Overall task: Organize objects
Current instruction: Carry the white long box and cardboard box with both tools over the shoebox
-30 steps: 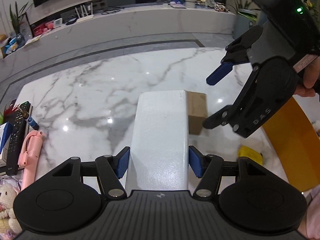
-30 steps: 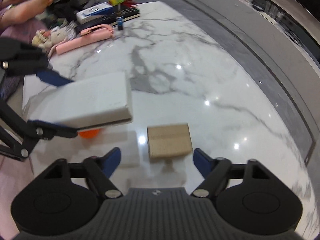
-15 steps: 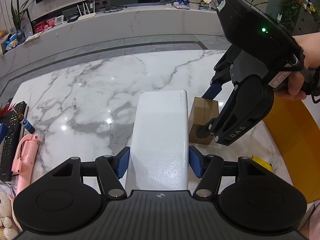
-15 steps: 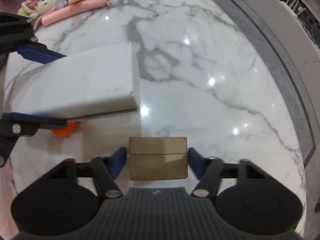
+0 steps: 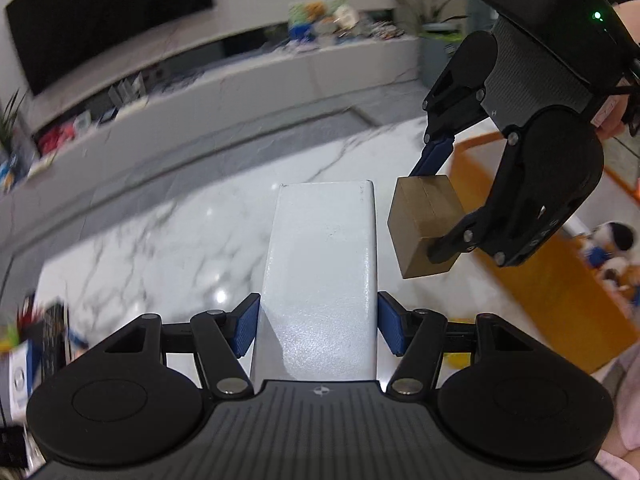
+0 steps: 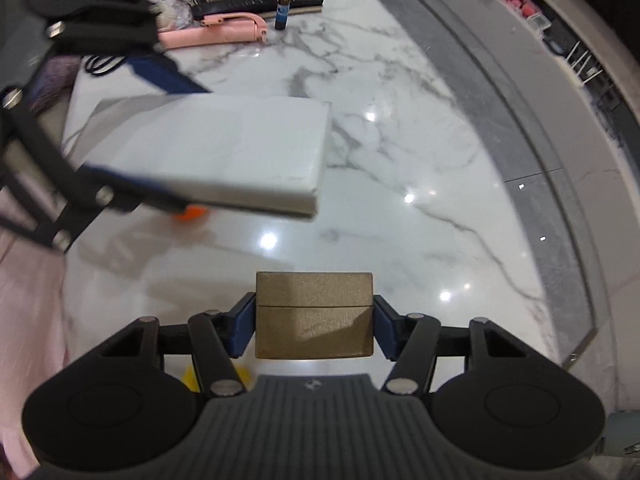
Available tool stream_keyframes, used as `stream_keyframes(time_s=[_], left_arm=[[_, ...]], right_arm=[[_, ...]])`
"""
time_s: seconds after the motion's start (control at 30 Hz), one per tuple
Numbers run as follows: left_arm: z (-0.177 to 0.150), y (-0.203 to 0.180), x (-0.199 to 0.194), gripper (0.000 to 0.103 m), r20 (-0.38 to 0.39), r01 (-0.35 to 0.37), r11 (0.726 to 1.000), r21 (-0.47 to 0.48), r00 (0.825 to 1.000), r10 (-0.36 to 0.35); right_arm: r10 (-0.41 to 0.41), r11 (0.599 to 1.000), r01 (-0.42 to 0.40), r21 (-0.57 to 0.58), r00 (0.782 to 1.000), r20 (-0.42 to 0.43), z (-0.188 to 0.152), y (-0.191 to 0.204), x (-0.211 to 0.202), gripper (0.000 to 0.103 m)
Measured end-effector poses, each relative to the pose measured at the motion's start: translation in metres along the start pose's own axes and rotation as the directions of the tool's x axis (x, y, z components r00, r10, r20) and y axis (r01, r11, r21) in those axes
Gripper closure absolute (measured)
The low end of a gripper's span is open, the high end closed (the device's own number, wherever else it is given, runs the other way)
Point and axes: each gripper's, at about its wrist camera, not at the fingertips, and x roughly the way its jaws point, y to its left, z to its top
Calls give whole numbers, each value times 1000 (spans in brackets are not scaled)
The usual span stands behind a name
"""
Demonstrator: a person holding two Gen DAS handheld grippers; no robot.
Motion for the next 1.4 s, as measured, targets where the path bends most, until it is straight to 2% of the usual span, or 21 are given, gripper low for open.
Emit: stream_keyframes(time_s=[0.13, 0.27, 0.43, 0.67, 0.77, 0.87, 0.93, 1.03, 1.2, 1.4], left_arm=[[27, -39, -20, 32, 59, 24, 990, 137, 998, -32], [56, -91, -29, 32, 93, 46, 957, 286, 993, -76], [83, -161, -17, 32, 129, 40, 882, 470, 985, -113], [101, -229, 39, 32, 63, 86, 779, 621, 985, -159], [102, -238, 66, 32, 30, 104, 744, 660, 986, -164], [101, -238, 92, 32, -16, 153, 707, 690, 980, -197], [95, -237, 105, 32, -47, 170, 684, 710, 980, -194], [90, -237, 127, 32, -94, 192, 633, 750, 978, -185], [89, -238, 157, 33, -126, 199, 570, 797, 978, -166], [79, -247, 181, 33, -141, 194, 456, 869, 979, -148]], right_arm=[[-51, 999, 51, 2, 999, 0, -35, 1, -50, 42], [-92, 996, 92, 3, 995, -26, -81, 4, -88, 42], [-137, 990, 138, 14, 988, -72, -140, 6, -117, 42], [-146, 989, 148, 12, 984, -98, -208, -1, -124, 42], [-141, 989, 144, 19, 985, -100, -228, -6, -119, 42], [-122, 992, 124, 26, 989, -86, -238, -13, -109, 42], [-110, 994, 112, 19, 991, -71, -241, -15, -102, 42], [-103, 994, 101, -27, 992, -76, -243, -15, -84, 42], [-82, 991, 71, -115, 992, -97, -249, -17, -56, 42], [-102, 982, 79, -173, 987, -126, -257, -28, -37, 42]])
